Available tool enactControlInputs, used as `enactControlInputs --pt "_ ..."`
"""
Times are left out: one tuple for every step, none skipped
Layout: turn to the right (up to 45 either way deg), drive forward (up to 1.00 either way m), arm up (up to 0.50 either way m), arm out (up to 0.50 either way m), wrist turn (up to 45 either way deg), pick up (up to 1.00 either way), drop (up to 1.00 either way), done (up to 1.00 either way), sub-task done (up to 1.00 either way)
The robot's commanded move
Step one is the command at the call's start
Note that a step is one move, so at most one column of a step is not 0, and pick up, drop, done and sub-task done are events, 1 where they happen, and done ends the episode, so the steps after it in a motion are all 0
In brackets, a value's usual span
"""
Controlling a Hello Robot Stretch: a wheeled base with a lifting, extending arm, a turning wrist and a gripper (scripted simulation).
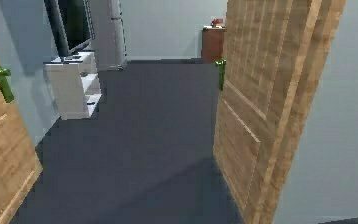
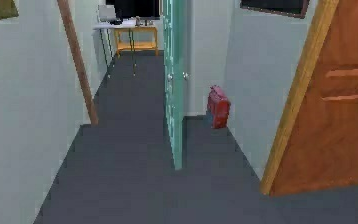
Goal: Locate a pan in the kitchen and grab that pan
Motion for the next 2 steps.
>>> enactControlInputs --pt "0.0 1.00 0.00 0.00 0.0 0.00 0.00 0.00 0.00" --pt "0.0 0.90 0.00 0.00 0.0 0.00 0.00 0.00 0.00"
